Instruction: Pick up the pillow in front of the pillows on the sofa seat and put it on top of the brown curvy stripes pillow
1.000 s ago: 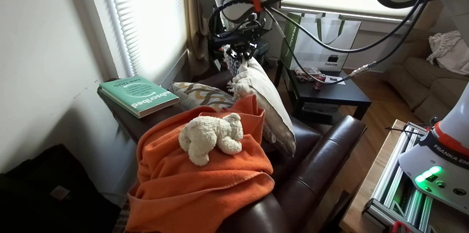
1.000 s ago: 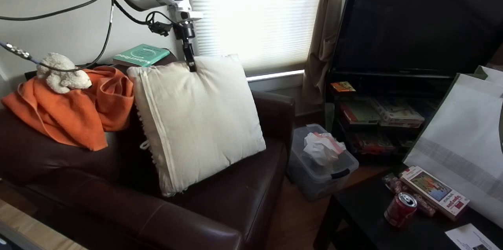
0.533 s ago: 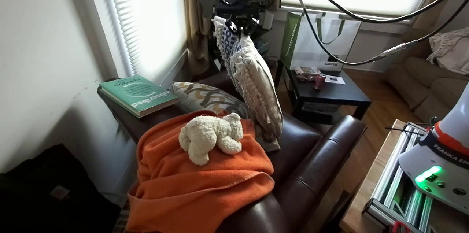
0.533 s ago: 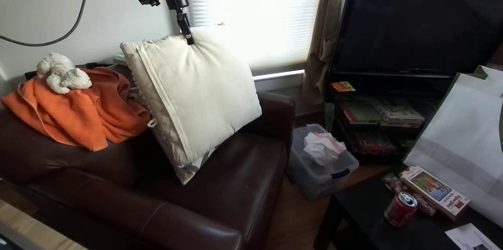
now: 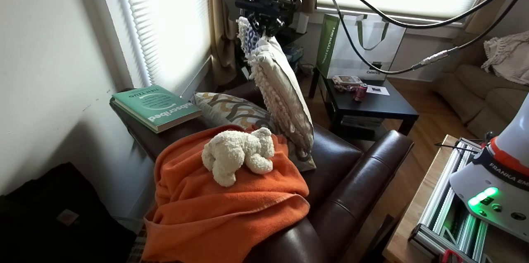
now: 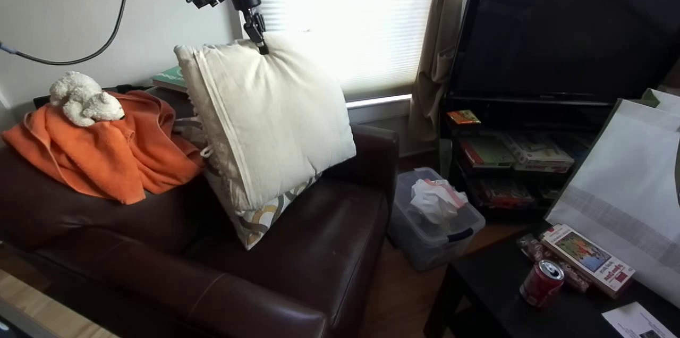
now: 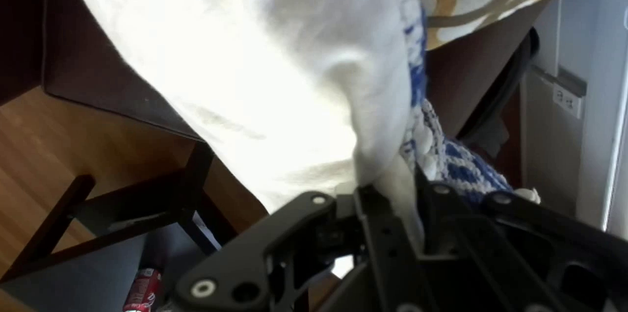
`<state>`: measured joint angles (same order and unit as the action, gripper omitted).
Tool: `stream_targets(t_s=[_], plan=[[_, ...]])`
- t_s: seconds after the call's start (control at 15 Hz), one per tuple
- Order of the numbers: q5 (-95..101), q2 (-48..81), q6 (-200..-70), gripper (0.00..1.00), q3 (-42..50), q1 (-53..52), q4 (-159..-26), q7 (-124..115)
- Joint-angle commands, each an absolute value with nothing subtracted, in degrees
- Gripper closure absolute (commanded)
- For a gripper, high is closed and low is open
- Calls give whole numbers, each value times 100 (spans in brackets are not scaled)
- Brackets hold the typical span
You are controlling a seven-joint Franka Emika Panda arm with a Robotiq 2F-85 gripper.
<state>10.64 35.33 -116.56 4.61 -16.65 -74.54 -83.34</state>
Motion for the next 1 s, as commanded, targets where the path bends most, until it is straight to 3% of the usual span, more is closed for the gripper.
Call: stream_targets(t_s=[0.0, 0.87, 0.93], plan=[[1047, 3133, -11615, 97, 513, -1594, -7044, -8851], [1221, 2527, -11896, 97, 843, -1625, -5858, -10678], [1092, 2488, -11710, 87, 763, -1562, -6030, -10465]])
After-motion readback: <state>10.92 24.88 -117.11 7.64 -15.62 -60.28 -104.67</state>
